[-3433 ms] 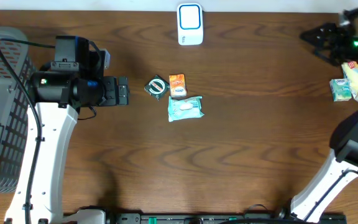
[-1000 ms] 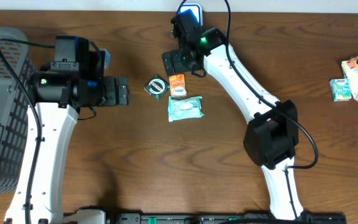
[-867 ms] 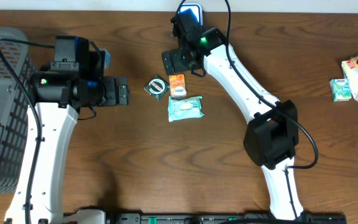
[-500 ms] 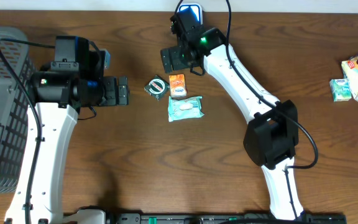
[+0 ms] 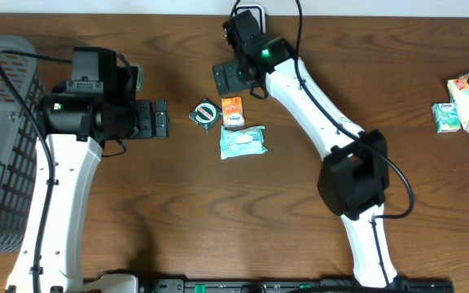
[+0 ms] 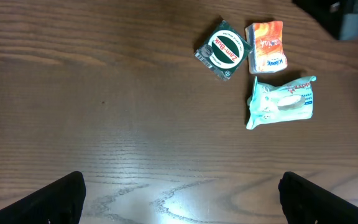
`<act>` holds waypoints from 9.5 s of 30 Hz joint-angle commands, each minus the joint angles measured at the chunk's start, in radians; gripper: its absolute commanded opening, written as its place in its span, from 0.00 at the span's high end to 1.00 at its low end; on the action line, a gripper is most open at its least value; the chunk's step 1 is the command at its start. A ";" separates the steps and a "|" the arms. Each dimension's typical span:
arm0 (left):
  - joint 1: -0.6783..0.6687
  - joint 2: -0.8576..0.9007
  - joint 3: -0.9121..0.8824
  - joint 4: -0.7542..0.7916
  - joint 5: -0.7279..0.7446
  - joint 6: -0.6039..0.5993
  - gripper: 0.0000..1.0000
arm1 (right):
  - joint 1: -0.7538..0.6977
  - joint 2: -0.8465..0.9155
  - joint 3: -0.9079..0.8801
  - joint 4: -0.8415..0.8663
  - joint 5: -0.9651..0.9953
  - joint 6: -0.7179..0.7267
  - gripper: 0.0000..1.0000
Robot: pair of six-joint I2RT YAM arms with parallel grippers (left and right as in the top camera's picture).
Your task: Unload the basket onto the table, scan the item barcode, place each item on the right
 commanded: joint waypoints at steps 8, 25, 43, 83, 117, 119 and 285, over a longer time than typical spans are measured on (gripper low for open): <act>-0.003 0.002 -0.004 -0.006 -0.010 0.002 0.02 | -0.031 0.185 0.000 -0.002 -0.221 0.014 0.41; -0.003 0.002 -0.004 -0.006 -0.010 0.002 0.02 | -0.158 0.203 0.000 -0.087 -0.529 0.013 0.70; -0.003 0.002 -0.004 -0.006 -0.010 0.002 0.02 | -0.180 0.158 -0.001 -0.201 -0.551 0.007 0.33; -0.003 0.002 -0.004 -0.006 -0.010 0.002 0.02 | -0.127 0.186 -0.119 -0.087 -0.505 0.121 0.99; -0.003 0.002 -0.004 -0.006 -0.010 0.002 0.02 | -0.392 0.135 -0.105 -0.380 -1.427 -0.763 0.99; -0.003 0.002 -0.004 -0.006 -0.010 0.002 0.02 | -0.397 0.135 -0.105 -0.395 -1.427 -0.778 0.99; -0.003 0.002 -0.004 -0.006 -0.010 0.002 0.02 | 0.064 0.077 -0.082 -0.216 0.228 -0.394 0.48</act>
